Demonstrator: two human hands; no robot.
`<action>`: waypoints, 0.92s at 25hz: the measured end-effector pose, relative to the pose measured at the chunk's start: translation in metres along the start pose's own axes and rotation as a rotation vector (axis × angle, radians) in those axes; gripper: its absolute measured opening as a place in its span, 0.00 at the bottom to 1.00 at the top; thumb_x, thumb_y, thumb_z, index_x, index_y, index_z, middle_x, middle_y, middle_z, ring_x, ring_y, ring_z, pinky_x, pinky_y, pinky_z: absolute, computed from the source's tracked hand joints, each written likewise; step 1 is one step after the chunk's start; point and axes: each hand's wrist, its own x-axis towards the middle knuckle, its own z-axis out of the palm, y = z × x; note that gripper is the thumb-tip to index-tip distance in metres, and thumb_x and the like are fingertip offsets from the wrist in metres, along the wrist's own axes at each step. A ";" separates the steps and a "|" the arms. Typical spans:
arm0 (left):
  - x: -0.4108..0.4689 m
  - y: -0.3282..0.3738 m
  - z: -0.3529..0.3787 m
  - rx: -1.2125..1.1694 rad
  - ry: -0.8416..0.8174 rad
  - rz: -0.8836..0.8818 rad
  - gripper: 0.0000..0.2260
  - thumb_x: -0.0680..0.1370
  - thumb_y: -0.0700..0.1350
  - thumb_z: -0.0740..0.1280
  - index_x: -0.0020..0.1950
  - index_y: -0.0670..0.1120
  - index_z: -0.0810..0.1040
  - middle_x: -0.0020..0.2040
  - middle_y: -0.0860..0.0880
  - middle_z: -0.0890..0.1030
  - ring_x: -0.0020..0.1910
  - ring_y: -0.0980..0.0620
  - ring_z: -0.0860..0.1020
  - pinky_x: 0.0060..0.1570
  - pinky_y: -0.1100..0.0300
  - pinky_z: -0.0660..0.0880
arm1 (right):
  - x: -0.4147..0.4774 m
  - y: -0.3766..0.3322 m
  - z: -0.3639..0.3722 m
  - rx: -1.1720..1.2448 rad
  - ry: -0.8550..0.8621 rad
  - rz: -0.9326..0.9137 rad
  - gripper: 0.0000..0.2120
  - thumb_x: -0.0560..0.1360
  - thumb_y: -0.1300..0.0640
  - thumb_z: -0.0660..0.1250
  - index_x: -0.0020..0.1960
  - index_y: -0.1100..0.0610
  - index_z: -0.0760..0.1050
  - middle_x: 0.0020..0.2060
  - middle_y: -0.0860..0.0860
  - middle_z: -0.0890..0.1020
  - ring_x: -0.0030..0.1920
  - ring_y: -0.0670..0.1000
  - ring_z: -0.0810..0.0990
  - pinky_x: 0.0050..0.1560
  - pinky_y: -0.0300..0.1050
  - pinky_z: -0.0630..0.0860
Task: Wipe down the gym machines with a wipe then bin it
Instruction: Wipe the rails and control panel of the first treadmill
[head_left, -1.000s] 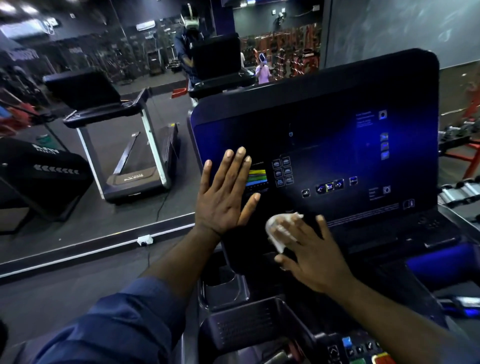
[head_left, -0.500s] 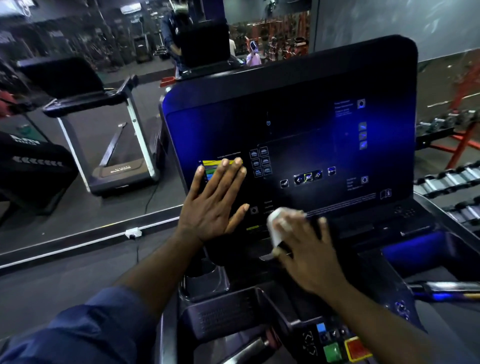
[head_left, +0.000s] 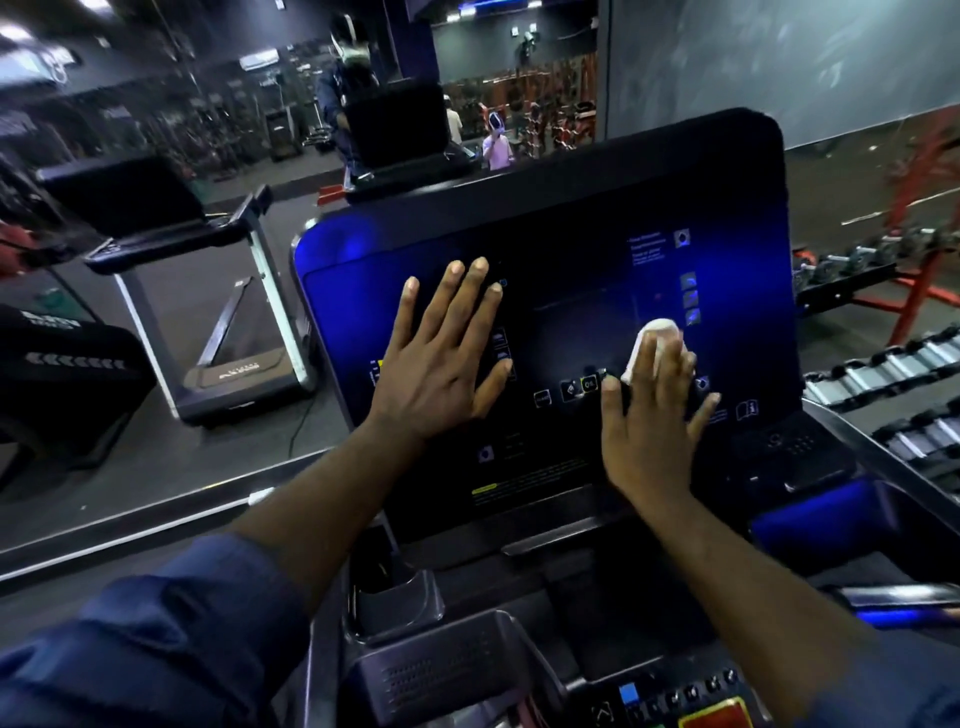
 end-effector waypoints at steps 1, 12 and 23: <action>0.001 -0.001 0.002 0.001 -0.005 -0.015 0.34 0.84 0.61 0.59 0.85 0.43 0.58 0.86 0.44 0.53 0.85 0.45 0.50 0.80 0.35 0.53 | -0.002 -0.012 0.000 0.003 -0.006 -0.010 0.36 0.83 0.32 0.41 0.84 0.48 0.35 0.83 0.50 0.36 0.83 0.55 0.35 0.78 0.71 0.37; 0.031 -0.012 -0.007 0.017 0.036 -0.089 0.32 0.85 0.59 0.59 0.84 0.43 0.61 0.85 0.45 0.55 0.85 0.46 0.52 0.80 0.36 0.53 | 0.020 -0.052 -0.015 -0.127 -0.015 -0.276 0.38 0.82 0.29 0.38 0.85 0.50 0.38 0.84 0.50 0.38 0.83 0.55 0.36 0.79 0.70 0.38; 0.114 -0.032 -0.027 -0.059 -0.072 -0.072 0.36 0.84 0.67 0.47 0.84 0.44 0.60 0.81 0.44 0.68 0.79 0.42 0.65 0.78 0.43 0.59 | 0.062 -0.094 -0.027 -0.130 0.047 -0.363 0.37 0.83 0.30 0.43 0.85 0.48 0.43 0.85 0.52 0.44 0.84 0.56 0.39 0.79 0.69 0.39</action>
